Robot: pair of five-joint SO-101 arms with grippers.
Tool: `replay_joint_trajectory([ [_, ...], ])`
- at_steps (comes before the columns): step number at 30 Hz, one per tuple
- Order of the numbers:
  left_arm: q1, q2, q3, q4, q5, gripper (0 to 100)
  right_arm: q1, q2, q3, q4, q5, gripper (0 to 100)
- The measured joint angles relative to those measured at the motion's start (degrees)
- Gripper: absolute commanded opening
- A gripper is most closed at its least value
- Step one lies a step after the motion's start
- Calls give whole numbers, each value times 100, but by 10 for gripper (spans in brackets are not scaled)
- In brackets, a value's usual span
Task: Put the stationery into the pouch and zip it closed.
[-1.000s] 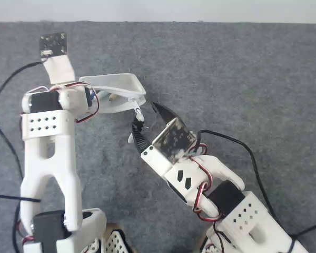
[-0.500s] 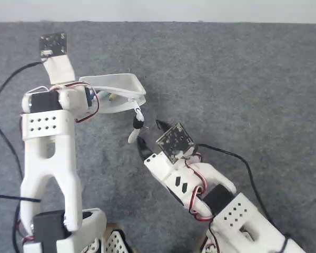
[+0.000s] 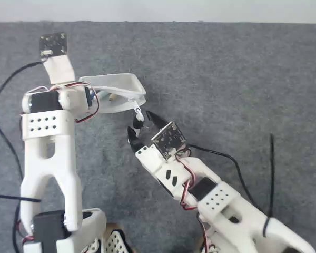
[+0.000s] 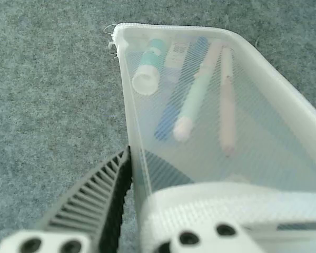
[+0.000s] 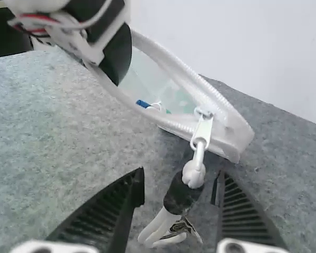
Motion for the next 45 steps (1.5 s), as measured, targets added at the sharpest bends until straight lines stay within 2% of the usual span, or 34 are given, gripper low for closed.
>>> replay_joint_trajectory([
  [5, 0, 0, 0, 0, 0, 13, 0, 308, 0, -457, 0, 202],
  [11, 0, 0, 0, 0, 0, 13, 0, 316, 0, -536, 0, 198],
  [18, 0, 0, 0, 0, 0, 13, 0, 352, 0, -536, 0, 74],
  [36, 0, 0, 0, 0, 0, 13, 114, 352, 0, -536, 0, 78],
  [41, 0, 0, 0, 0, 0, 13, 114, 352, 0, -536, 0, 199],
  [45, 0, 0, 0, 0, 0, 13, 114, 352, 0, -536, -299, 177],
])
